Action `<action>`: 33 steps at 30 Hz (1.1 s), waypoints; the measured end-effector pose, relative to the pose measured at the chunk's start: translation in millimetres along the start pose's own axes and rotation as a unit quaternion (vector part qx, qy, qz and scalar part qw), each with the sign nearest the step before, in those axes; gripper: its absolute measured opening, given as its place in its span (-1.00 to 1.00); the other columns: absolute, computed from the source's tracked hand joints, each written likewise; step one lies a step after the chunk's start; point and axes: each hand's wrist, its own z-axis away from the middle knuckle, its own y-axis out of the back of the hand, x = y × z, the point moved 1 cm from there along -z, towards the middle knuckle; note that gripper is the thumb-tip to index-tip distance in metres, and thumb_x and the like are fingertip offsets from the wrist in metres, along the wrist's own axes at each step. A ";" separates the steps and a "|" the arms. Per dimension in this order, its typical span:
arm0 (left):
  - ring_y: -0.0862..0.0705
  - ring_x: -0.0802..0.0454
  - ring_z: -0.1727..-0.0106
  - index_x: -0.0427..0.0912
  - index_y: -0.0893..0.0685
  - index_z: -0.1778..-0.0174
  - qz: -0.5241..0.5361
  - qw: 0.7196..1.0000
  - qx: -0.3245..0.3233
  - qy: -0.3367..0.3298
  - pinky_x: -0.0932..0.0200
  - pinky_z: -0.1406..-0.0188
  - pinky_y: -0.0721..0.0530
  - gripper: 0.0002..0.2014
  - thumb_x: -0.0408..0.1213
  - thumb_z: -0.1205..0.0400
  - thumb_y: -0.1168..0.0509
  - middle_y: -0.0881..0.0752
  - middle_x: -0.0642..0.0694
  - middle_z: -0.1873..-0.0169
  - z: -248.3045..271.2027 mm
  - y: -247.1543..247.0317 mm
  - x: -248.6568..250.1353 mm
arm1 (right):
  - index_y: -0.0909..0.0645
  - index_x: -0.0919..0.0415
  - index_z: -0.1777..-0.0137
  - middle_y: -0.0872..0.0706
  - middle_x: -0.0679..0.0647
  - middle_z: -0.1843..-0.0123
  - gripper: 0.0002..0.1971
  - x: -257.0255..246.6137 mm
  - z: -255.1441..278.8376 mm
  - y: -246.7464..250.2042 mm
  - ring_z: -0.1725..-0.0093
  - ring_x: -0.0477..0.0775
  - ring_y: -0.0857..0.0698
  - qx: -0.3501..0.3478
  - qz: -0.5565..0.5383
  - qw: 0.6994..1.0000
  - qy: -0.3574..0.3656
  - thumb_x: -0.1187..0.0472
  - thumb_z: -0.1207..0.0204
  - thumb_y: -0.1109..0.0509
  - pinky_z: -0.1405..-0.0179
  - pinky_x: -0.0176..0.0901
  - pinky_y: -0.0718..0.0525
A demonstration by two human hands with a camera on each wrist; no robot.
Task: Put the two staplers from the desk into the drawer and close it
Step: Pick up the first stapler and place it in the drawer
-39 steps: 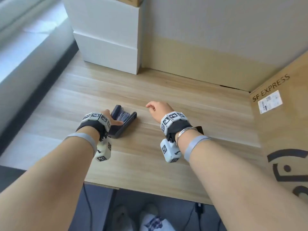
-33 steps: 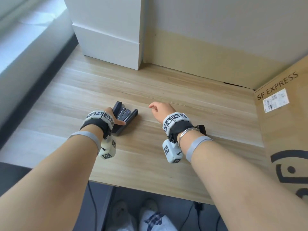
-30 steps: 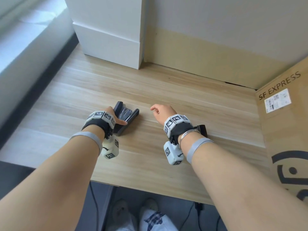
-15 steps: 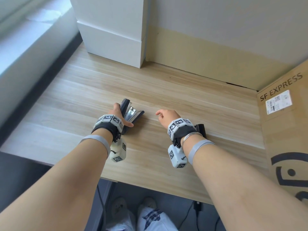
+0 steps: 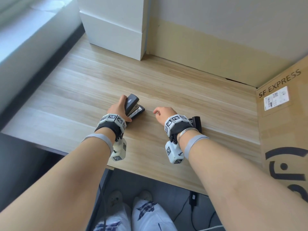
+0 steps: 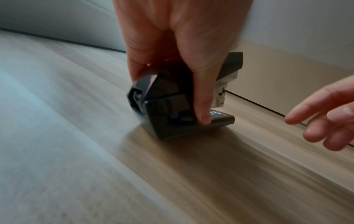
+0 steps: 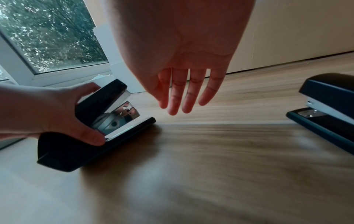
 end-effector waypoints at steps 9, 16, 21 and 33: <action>-0.73 -0.32 -0.05 -0.13 -0.27 -0.41 0.050 0.998 0.049 0.011 0.00 0.11 -0.65 -0.18 -0.39 -0.29 -0.56 -0.70 -0.33 -0.17 38.1 23.6 -41.7 | -0.65 0.00 -0.25 -0.73 0.13 -0.27 -0.65 -39.8 12.9 -18.3 -0.18 0.23 -0.71 -0.014 0.005 0.999 0.034 0.25 -0.60 -0.14 -0.13 -0.12 -0.64; -0.72 -0.30 -0.09 -0.03 -0.21 -0.51 0.054 0.993 0.086 0.053 0.06 0.12 -0.59 -0.11 -0.37 -0.32 -0.54 -0.69 -0.30 -0.22 87.7 63.5 -114.4 | -0.69 -0.03 -0.19 -0.75 0.11 -0.25 -0.66 -112.1 31.1 -56.3 -0.18 0.22 -0.72 -0.016 0.025 0.997 0.066 0.26 -0.57 -0.16 -0.14 -0.10 -0.65; -0.71 -0.28 -0.11 0.02 -0.23 -0.47 0.071 0.986 0.110 0.100 0.03 0.00 -0.63 -0.12 -0.36 -0.29 -0.55 -0.70 -0.25 -0.20 132.0 78.8 -179.9 | -0.72 0.05 -0.11 -0.77 0.18 -0.19 -0.67 -165.0 45.7 -88.5 -0.14 0.26 -0.72 -0.009 0.038 0.994 0.100 0.24 -0.60 -0.13 -0.12 -0.06 -0.68; -0.70 -0.32 -0.10 0.07 -0.26 -0.42 0.108 0.965 0.104 0.215 -0.12 -0.12 -0.69 -0.13 -0.33 -0.27 -0.58 -0.71 -0.22 -0.16 204.6 39.7 -325.9 | -0.70 0.11 -0.11 -0.78 0.20 -0.13 -0.68 -253.2 84.2 -185.3 -0.09 0.27 -0.72 -0.041 0.056 0.980 0.185 0.23 -0.62 -0.09 -0.02 -0.05 -0.68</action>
